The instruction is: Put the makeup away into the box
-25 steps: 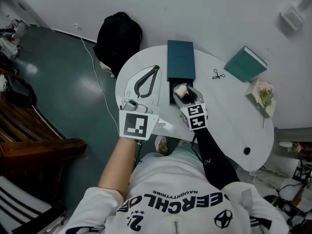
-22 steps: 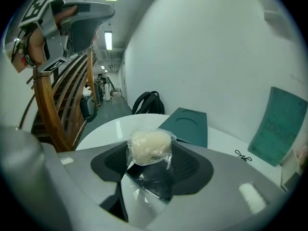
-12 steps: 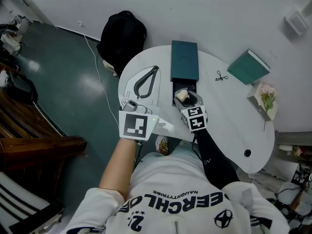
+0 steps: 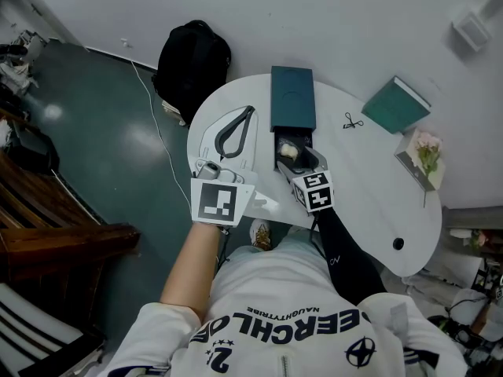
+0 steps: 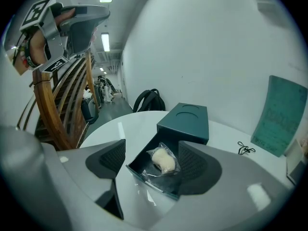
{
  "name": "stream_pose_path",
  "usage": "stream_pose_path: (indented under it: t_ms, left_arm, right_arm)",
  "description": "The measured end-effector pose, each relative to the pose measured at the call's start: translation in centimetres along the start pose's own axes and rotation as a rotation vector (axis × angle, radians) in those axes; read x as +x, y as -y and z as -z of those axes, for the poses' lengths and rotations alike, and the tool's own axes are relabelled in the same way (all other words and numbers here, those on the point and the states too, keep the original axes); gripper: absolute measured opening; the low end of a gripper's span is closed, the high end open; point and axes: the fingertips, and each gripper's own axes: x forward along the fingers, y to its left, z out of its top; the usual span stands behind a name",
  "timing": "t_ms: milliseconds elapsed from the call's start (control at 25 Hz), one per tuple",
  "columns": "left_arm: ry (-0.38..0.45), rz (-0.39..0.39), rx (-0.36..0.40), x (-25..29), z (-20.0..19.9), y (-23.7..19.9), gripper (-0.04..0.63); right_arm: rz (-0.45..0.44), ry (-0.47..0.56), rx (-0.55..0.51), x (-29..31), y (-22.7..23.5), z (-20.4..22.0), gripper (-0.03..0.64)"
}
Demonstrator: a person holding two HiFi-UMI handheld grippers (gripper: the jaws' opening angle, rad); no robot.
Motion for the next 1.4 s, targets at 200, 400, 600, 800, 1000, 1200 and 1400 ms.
stream_pose_path:
  t_ms: [200, 400, 600, 800, 1000, 1200, 1400]
  left_arm:
    - [0.002, 0.014, -0.003, 0.5, 0.0, 0.7, 0.005]
    - [0.008, 0.020, -0.014, 0.6, -0.2, 0.9, 0.005]
    - [0.010, 0.020, -0.021, 0.8, -0.5, 0.9, 0.005]
    - [0.018, 0.035, -0.018, 1.4, -1.2, 1.1, 0.005]
    - [0.026, 0.053, 0.004, 1.8, -2.0, 1.7, 0.005]
    - [0.044, 0.077, 0.018, 2.6, -3.1, 2.6, 0.005]
    - [0.055, 0.094, 0.013, 3.3, -3.4, 3.6, 0.005]
  right_arm:
    - [0.014, -0.003, 0.008, -0.4, 0.7, 0.5, 0.371]
    - [0.031, 0.060, 0.019, -1.4, 1.2, -1.1, 0.370]
    - [0.073, 0.182, -0.026, -3.8, 2.1, -5.4, 0.365]
    - [0.110, 0.334, -0.069, -7.6, 2.9, -11.5, 0.360]
    - [0.147, 0.473, -0.085, -11.8, 3.5, -16.2, 0.356]
    - [0.190, 0.603, -0.110, -16.4, 3.9, -20.1, 0.351]
    - [0.216, 0.632, -0.109, -18.3, 4.4, -20.5, 0.348]
